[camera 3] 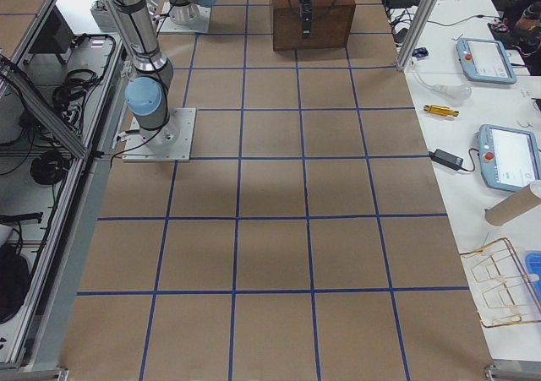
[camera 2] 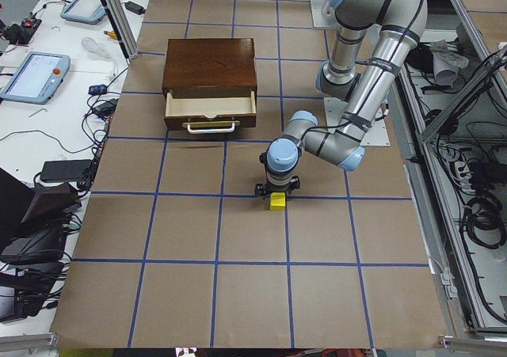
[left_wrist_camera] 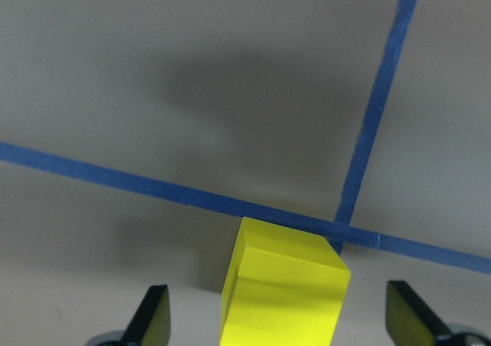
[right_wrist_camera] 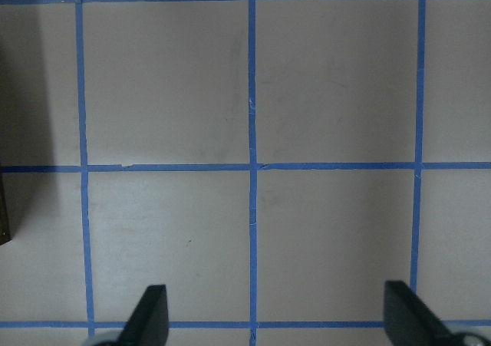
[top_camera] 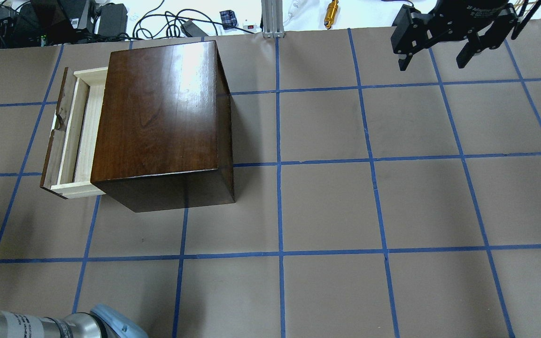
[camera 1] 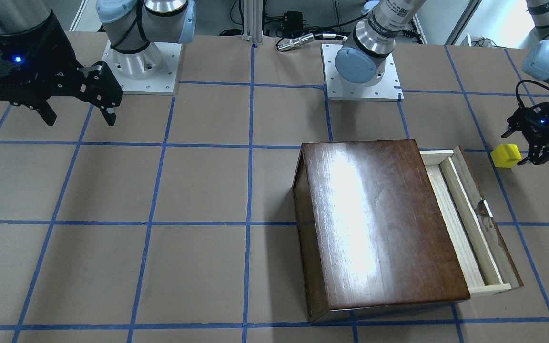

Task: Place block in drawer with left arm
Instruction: 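Release the handle and move the left gripper toward the yellow cube, then lower the left gripper and grasp the yellow cube, then lift the yellow cube with the left gripper and carry it over the drawer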

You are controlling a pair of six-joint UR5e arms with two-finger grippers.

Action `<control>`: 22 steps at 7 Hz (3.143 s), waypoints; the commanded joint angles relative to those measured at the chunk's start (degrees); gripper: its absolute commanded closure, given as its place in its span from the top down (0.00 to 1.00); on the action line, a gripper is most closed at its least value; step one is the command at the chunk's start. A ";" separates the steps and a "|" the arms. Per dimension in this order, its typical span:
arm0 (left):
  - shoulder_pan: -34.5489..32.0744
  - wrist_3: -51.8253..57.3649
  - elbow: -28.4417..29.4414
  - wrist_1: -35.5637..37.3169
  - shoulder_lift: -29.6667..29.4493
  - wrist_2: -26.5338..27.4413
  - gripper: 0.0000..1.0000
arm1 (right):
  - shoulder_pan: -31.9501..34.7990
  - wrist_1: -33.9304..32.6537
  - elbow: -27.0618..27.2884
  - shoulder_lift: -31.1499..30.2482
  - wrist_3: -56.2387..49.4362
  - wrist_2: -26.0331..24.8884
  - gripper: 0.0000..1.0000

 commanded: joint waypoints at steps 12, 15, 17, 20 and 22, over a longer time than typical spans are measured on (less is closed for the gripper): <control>0.66 5.95 -0.17 4.05 -3.69 -1.56 0.20 | -0.07 0.00 0.00 -0.05 0.00 -0.03 1.00; -0.82 2.99 3.50 0.74 1.65 -2.78 0.05 | -0.07 0.00 0.00 0.03 0.00 0.06 1.00; -7.64 -7.18 11.73 -13.02 4.65 -4.10 0.04 | 0.02 0.00 0.00 0.03 0.00 0.06 1.00; -23.36 -24.58 27.66 -30.74 3.70 -7.27 0.04 | -0.07 0.00 0.00 0.03 0.00 0.06 1.00; -34.35 -37.76 29.62 -30.06 2.65 -7.36 0.04 | 0.01 0.00 0.00 0.03 0.09 0.06 1.00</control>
